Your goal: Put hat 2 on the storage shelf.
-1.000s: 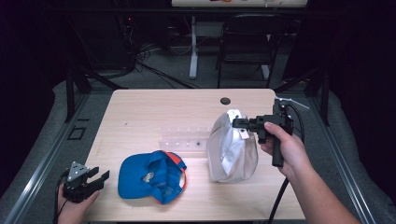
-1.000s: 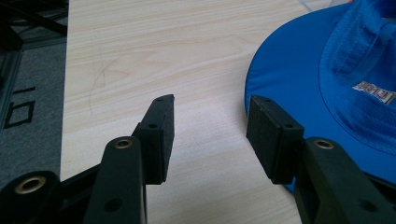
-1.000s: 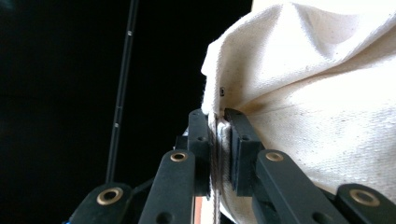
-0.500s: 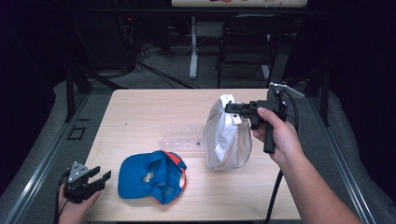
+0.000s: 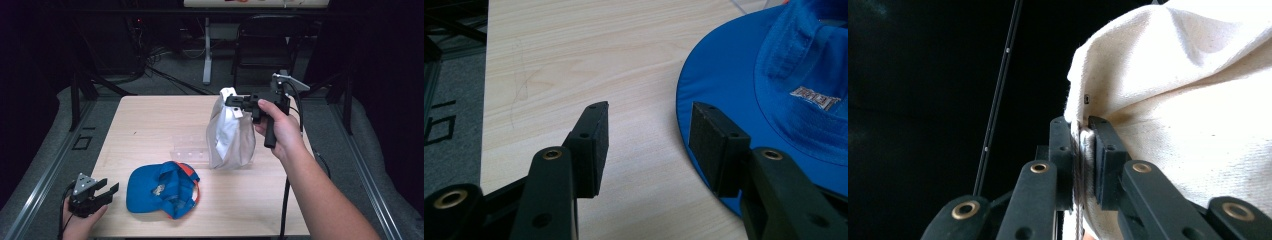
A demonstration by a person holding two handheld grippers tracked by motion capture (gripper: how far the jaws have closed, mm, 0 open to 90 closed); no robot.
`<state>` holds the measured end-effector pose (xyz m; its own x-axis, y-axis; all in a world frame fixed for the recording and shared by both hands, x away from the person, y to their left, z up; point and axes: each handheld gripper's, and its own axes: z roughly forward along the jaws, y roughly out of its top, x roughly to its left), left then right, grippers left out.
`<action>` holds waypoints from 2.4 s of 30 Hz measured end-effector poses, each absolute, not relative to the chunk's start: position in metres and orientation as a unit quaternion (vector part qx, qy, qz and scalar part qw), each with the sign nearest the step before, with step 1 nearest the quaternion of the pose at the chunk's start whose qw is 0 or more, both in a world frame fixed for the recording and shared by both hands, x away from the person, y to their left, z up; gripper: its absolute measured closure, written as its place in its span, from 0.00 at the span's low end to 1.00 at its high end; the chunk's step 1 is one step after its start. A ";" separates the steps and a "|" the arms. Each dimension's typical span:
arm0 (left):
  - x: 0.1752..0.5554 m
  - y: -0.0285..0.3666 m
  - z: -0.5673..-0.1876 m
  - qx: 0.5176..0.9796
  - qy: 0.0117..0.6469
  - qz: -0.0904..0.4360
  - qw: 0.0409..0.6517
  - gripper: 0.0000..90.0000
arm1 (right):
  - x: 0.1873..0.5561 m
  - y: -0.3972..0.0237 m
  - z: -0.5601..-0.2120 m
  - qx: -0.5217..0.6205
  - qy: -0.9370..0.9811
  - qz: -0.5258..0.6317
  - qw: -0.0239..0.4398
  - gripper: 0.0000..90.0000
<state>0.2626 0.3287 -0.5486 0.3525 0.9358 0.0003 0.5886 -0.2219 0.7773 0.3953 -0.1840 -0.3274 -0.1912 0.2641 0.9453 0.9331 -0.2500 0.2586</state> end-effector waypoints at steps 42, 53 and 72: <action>0.263 0.302 -0.538 0.766 0.463 0.234 0.380 0.55 | 0.458 -0.111 -0.345 -0.597 -0.511 -0.546 0.290 0.91; 0.278 0.254 -0.506 0.782 0.409 0.239 0.405 0.56 | 0.462 -0.085 -0.344 -0.585 -0.520 -0.542 0.304 0.91; 0.326 0.147 -0.491 0.812 0.345 0.229 0.411 0.66 | 0.462 -0.060 -0.346 -0.567 -0.542 -0.532 0.321 0.90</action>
